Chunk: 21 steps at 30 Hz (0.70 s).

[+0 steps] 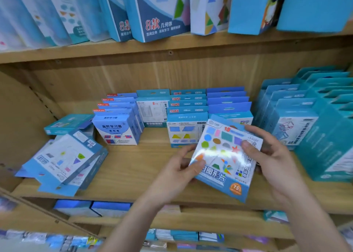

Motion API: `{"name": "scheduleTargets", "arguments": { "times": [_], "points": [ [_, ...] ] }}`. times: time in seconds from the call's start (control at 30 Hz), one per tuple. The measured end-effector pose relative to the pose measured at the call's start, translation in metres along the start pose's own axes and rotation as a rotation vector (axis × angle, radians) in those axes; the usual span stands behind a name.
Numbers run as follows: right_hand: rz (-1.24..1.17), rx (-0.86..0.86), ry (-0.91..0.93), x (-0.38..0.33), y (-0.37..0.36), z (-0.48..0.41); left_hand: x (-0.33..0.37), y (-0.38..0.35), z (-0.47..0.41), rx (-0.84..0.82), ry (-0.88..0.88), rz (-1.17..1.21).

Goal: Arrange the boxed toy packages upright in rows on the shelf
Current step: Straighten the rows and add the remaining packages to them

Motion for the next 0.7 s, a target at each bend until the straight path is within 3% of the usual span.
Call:
{"name": "scheduleTargets", "arguments": {
  "times": [0.33, 0.47, 0.6, 0.7],
  "points": [
    [0.036, 0.074, -0.052, 0.006, 0.022, -0.003, 0.008, -0.005, -0.015, -0.006, -0.036, -0.143],
    [-0.030, 0.075, -0.032, -0.004, 0.000, -0.005, 0.043, 0.049, -0.009, 0.200, -0.189, -0.266],
    [-0.108, 0.071, 0.028, -0.022, -0.039, -0.006, 0.077, 0.152, 0.008, 0.514, -0.308, -0.445],
    [-0.145, 0.051, 0.088, -0.034, -0.082, -0.005, 0.092, 0.225, 0.024, 0.653, -0.329, -0.676]
  ]
}}
Point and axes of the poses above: each hand's wrist, its own z-axis away from the middle knuckle, its own y-axis out of the back of the hand, x = y × z, the point moved 7 cm from there along -z, towards the middle knuckle, and after that the axes turned 3 degrees about z, right-handed, at the moved point
